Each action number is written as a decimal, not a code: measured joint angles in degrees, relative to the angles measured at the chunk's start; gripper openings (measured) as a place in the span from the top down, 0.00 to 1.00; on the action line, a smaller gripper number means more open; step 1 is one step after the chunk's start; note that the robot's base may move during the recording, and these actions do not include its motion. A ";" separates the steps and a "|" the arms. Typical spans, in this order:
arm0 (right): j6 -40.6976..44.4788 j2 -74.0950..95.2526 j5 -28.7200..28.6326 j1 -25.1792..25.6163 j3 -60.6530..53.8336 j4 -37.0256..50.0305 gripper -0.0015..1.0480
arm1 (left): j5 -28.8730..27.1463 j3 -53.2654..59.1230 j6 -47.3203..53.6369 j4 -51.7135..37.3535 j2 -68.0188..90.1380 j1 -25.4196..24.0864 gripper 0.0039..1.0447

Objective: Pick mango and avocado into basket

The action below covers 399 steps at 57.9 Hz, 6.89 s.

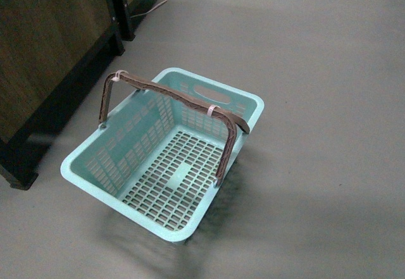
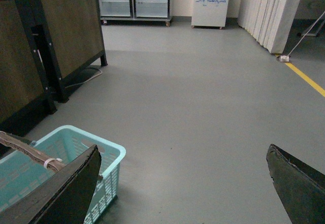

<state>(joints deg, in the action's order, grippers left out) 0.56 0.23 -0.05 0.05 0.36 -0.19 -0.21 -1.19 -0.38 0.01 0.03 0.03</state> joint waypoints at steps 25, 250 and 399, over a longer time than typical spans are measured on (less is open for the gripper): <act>0.00 0.00 0.00 0.00 0.00 0.00 0.07 | 0.00 0.00 0.00 0.00 0.00 0.00 0.07; 0.00 0.00 0.00 0.00 0.00 0.00 0.07 | -12.94 -37.75 -87.21 -3.37 59.98 14.36 0.95; -0.02 0.00 0.13 -0.04 0.00 0.07 0.07 | -13.09 -37.70 -87.91 -3.37 60.00 14.67 0.95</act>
<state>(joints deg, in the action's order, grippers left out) 0.54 0.23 0.08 0.01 0.36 -0.12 -13.30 -38.89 -88.29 -3.36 60.03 14.70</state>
